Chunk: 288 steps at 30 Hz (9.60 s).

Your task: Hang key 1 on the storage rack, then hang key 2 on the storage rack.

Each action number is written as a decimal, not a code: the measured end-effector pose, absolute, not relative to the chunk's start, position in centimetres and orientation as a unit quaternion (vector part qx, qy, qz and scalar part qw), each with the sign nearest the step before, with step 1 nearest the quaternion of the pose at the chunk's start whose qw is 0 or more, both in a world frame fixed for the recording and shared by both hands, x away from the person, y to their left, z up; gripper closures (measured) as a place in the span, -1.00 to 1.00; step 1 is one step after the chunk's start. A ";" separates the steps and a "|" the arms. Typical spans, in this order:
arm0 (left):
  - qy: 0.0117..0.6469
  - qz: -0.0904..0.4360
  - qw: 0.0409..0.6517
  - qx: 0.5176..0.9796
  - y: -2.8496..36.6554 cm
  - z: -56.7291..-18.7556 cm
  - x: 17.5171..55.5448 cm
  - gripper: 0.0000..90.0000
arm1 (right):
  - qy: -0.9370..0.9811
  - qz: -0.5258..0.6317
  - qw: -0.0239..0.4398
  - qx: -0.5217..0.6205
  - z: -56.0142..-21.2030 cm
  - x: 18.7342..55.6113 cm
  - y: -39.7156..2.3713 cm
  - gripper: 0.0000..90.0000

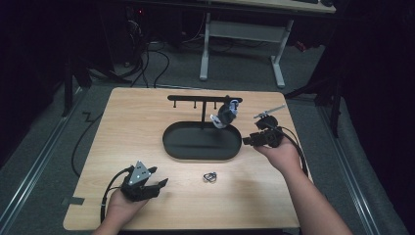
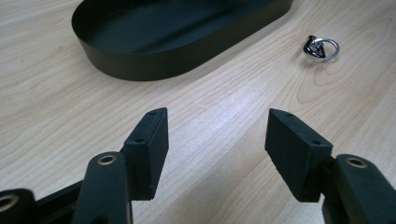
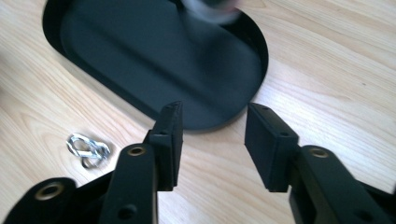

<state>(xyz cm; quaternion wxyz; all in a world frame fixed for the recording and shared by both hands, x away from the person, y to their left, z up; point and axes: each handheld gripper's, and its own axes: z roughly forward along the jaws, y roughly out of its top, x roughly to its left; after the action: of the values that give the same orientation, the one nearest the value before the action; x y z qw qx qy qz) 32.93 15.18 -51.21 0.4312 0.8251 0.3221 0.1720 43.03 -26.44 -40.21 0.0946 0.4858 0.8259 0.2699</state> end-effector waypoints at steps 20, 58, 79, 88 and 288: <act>0.325 0.198 0.420 0.824 15.0 -51.1 33.1 -0.09 | 0.766 0.392 0.117 0.495 -50.6 32.3 -28.4 0.23; 0.324 0.204 0.422 0.822 15.6 -51.1 32.4 -0.10 | 0.790 0.362 0.153 0.471 -51.4 32.7 -25.0 0.78; 0.322 0.200 0.423 0.823 15.4 -51.2 32.7 -0.10 | 0.822 0.327 0.154 0.441 -51.6 31.8 -22.8 0.51; 0.324 0.199 0.424 0.822 15.6 -51.2 32.8 -0.10 | 0.798 0.323 0.156 0.484 -51.6 31.0 -26.5 0.45; 0.311 0.193 0.443 0.819 16.1 -51.2 32.4 -0.10 | 0.876 0.189 0.059 0.439 -41.2 38.0 -26.3 0.89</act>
<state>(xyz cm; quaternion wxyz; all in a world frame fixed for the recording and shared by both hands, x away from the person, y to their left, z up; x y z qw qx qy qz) 32.36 16.11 -51.19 0.4427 0.8186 0.3111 0.1927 37.97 -26.34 -41.19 0.0595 0.4390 0.8763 0.1893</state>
